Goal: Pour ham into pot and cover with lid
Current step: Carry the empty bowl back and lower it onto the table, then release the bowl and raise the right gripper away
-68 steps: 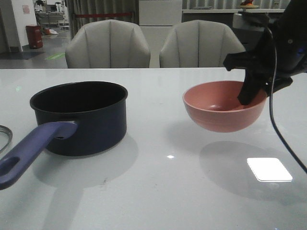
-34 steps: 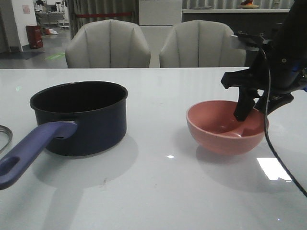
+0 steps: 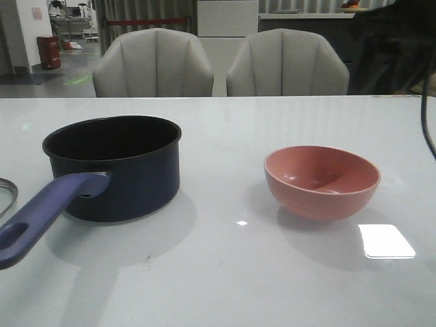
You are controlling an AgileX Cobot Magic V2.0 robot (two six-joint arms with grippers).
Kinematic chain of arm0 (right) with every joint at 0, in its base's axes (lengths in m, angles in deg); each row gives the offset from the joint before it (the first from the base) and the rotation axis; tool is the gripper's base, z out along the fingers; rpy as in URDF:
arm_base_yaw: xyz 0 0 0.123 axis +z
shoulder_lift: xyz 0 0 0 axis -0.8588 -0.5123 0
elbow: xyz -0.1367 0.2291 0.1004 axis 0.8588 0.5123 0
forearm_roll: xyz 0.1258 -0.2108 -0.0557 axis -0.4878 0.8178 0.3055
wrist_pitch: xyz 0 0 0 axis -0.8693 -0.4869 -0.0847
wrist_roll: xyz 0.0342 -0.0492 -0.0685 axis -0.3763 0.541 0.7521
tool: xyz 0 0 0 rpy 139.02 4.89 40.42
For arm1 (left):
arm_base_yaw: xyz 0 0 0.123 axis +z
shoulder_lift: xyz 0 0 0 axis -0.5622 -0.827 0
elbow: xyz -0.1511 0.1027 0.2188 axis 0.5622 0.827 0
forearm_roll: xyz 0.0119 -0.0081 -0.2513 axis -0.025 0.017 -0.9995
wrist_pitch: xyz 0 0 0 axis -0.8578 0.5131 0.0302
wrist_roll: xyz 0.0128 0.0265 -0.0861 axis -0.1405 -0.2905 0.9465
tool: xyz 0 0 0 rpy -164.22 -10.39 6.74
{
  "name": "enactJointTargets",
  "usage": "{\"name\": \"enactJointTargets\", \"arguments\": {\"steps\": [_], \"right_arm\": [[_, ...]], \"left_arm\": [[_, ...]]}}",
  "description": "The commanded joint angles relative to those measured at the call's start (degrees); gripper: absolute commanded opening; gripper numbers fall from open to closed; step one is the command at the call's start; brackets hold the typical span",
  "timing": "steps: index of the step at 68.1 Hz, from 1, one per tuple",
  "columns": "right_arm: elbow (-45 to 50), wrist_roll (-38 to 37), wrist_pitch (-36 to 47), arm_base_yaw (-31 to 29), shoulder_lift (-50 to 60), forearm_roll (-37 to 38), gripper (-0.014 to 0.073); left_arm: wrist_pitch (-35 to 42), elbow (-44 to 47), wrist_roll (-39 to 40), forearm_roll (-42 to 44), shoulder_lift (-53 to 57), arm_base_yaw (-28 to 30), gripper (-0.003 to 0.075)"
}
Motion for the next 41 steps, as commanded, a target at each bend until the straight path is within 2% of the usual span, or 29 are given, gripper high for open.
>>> {"name": "enactJointTargets", "arguments": {"steps": [1, 17, 41], "right_arm": [[5.2, 0.8, 9.6, 0.4, 9.8, 0.2, 0.0491], [20.9, 0.8, 23.2, 1.3, 29.6, 0.2, 0.0491], [39.7, 0.8, 28.5, 1.3, 54.2, 0.2, 0.0491]], "left_arm": [[4.9, -1.5, 0.1, -0.1, -0.7, -0.5, 0.0531], [4.9, -1.5, 0.1, -0.1, -0.7, -0.5, 0.0531], [4.9, -1.5, 0.1, -0.1, -0.7, -0.5, 0.0531]]}}
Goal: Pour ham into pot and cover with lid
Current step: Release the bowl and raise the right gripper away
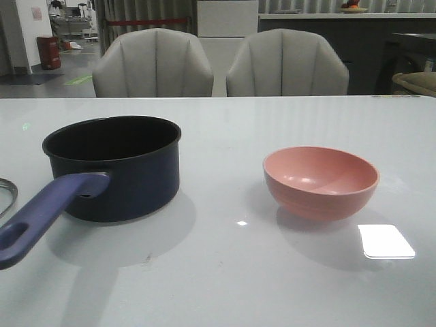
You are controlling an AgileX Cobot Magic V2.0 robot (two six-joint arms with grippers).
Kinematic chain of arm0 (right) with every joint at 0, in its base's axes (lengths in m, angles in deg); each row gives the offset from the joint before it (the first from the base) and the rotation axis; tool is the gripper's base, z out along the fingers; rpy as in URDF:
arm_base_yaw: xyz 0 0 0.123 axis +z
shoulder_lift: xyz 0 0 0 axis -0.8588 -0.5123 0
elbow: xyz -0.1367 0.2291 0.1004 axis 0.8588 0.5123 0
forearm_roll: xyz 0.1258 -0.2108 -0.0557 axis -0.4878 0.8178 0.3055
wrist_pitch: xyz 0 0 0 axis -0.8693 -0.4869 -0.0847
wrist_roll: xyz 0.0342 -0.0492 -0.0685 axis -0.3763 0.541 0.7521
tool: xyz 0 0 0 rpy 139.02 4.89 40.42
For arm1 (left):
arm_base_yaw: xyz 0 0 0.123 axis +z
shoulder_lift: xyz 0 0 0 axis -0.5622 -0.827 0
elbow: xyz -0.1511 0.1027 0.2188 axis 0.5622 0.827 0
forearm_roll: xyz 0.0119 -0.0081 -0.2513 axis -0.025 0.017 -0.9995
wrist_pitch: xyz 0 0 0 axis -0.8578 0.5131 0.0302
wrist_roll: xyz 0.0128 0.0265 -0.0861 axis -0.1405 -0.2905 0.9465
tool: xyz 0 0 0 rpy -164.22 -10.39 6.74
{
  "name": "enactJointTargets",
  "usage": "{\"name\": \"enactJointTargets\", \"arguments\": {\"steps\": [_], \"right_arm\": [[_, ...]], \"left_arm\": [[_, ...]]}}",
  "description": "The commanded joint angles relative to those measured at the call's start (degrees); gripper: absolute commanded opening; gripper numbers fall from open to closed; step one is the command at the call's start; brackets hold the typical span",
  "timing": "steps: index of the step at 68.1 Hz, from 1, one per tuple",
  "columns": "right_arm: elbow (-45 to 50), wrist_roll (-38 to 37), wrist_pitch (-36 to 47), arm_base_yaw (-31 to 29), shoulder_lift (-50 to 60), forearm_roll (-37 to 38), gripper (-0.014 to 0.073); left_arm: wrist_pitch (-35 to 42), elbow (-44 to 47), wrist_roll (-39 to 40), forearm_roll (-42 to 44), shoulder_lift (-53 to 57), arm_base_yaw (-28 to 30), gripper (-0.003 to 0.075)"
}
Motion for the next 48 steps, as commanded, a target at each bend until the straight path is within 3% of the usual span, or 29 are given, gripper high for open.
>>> {"name": "enactJointTargets", "arguments": {"steps": [1, 21, 25, 32, 34, 48], "right_arm": [[3.1, 0.7, 5.4, 0.1, 6.4, 0.2, 0.0491], [11.4, 0.4, 5.1, 0.1, 15.6, 0.0, 0.0458], [11.4, 0.4, 5.3, 0.1, 15.6, 0.0, 0.0384], [11.4, 0.4, 6.0, 0.1, 15.6, 0.0, 0.0141], [11.4, 0.4, 6.0, 0.1, 15.6, 0.0, 0.0119], [11.4, 0.4, 6.0, 0.1, 15.6, 0.0, 0.0159]], "left_arm": [[4.9, -1.5, 0.1, -0.1, -0.7, -0.5, 0.0531], [4.9, -1.5, 0.1, -0.1, -0.7, -0.5, 0.0531], [4.9, -1.5, 0.1, -0.1, -0.7, -0.5, 0.0531], [4.6, -1.5, 0.1, -0.1, -0.7, -0.5, 0.0531], [4.6, -1.5, 0.1, -0.1, -0.7, -0.5, 0.0531], [3.8, -3.9, 0.1, 5.6, -1.6, -0.5, 0.0567]]}}
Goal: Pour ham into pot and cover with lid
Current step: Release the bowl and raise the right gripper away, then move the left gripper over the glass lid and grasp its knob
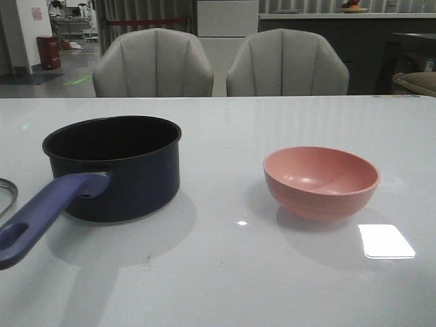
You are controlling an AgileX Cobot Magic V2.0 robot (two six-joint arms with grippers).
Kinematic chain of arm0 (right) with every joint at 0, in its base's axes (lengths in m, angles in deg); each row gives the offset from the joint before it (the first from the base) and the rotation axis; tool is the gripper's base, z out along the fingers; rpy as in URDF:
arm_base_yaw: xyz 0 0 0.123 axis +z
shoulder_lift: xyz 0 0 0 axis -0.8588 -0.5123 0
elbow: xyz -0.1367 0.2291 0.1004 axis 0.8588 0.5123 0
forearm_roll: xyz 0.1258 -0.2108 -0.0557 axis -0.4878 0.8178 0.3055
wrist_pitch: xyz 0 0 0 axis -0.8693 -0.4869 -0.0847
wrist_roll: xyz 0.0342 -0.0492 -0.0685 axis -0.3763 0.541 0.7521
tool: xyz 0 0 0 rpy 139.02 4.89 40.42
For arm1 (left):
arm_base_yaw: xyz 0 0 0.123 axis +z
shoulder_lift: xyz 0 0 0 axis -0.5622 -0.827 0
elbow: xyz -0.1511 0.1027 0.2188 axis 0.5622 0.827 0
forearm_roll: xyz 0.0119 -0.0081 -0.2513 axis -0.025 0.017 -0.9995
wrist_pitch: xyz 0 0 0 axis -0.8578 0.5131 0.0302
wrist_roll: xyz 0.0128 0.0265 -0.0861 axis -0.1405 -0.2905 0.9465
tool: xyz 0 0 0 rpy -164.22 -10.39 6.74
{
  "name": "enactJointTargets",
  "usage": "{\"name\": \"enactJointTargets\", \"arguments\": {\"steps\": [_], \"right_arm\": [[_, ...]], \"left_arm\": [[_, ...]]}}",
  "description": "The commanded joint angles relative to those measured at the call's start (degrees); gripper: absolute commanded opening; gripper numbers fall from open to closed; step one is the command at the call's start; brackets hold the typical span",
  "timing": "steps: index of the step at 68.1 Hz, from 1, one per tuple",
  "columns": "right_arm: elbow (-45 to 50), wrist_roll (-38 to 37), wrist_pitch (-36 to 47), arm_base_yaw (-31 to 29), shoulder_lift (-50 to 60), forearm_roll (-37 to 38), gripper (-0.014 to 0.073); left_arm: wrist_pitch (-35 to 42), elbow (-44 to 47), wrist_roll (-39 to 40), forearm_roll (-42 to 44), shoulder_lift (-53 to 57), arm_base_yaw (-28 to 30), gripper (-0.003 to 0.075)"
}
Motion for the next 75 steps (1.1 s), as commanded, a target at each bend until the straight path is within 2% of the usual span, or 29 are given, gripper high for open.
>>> {"name": "enactJointTargets", "arguments": {"steps": [1, 13, 22, 27, 46, 54, 75], "right_arm": [[-1.6, 0.4, 5.1, 0.1, -0.4, 0.0, 0.0159], [-1.6, 0.4, 5.1, 0.1, -0.4, 0.0, 0.0159], [-1.6, 0.4, 5.1, 0.1, -0.4, 0.0, 0.0159], [-1.6, 0.4, 5.1, 0.1, -0.4, 0.0, 0.0159], [-1.6, 0.4, 5.1, 0.1, -0.4, 0.0, 0.0159], [-1.6, 0.4, 5.1, 0.1, -0.4, 0.0, 0.0159], [-1.6, 0.4, 5.1, 0.1, -0.4, 0.0, 0.0159]], "left_arm": [[3.9, -4.2, 0.1, 3.3, -2.0, -0.4, 0.0579], [-0.5, -10.2, 3.0, 4.8, -8.0, 1.4, 0.067], [-2.4, -12.3, 7.3, 8.2, -13.6, 4.3, 0.0671], [-2.2, -13.5, 10.4, 10.3, -18.3, 8.0, 0.067], [-2.3, -18.8, 11.1, 9.8, -35.9, 18.4, 0.067], [-6.6, -23.2, 11.1, 9.0, -45.4, 20.9, 0.067], [-22.4, -38.5, 9.7, 9.6, -68.8, 21.0, 0.0669]]}}
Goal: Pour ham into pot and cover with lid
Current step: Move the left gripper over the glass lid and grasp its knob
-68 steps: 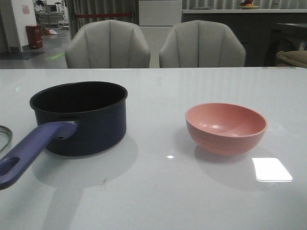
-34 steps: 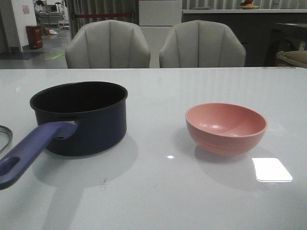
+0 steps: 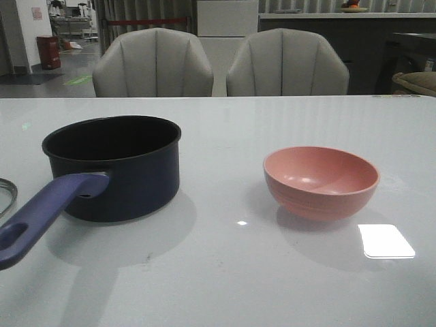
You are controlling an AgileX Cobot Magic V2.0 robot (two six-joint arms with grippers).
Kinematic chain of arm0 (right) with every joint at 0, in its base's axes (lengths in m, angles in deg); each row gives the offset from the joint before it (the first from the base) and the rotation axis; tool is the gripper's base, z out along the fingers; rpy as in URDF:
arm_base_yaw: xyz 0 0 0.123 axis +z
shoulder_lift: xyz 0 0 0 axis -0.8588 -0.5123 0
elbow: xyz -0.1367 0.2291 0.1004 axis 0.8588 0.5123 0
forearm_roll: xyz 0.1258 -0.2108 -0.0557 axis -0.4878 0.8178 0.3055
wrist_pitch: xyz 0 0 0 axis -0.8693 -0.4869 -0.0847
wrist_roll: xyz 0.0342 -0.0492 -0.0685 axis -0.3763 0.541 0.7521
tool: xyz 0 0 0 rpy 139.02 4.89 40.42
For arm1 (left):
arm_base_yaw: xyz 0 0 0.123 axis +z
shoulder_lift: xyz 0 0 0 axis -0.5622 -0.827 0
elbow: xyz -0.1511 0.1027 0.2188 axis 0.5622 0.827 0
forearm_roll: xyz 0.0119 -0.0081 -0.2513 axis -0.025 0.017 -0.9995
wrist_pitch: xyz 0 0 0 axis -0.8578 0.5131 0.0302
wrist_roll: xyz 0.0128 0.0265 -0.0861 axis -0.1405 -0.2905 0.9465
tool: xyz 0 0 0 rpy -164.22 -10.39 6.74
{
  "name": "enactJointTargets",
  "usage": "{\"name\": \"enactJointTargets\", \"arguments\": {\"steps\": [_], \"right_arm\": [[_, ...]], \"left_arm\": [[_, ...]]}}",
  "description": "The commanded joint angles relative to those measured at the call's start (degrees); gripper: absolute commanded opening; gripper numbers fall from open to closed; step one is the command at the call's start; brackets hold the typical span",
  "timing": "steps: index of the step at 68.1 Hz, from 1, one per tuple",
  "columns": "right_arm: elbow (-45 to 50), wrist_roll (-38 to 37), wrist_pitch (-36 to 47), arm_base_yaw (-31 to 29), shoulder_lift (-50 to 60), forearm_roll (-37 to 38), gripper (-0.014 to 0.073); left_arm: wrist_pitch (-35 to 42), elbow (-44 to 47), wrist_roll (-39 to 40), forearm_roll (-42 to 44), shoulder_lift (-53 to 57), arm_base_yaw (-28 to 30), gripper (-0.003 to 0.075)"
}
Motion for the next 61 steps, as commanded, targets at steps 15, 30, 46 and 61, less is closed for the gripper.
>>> {"name": "enactJointTargets", "arguments": {"steps": [15, 30, 46, 61], "right_arm": [[-1.6, 0.4, 4.9, 0.1, -0.4, 0.0, 0.0159], [-1.6, 0.4, 4.9, 0.1, -0.4, 0.0, 0.0159], [-1.6, 0.4, 4.9, 0.1, -0.4, 0.0, 0.0159], [-1.6, 0.4, 4.9, 0.1, -0.4, 0.0, 0.0159]], "left_arm": [[-10.9, -16.4, -3.8, -7.9, -15.8, 2.1, 0.0669], [-14.8, -21.9, -8.9, -14.8, -21.9, 6.0, 0.0669], [-16.0, -23.3, -10.3, -14.9, -24.9, 7.5, 0.0669], [-16.1, -24.1, -13.4, -16.4, -27.8, 7.5, 0.0669]]}}
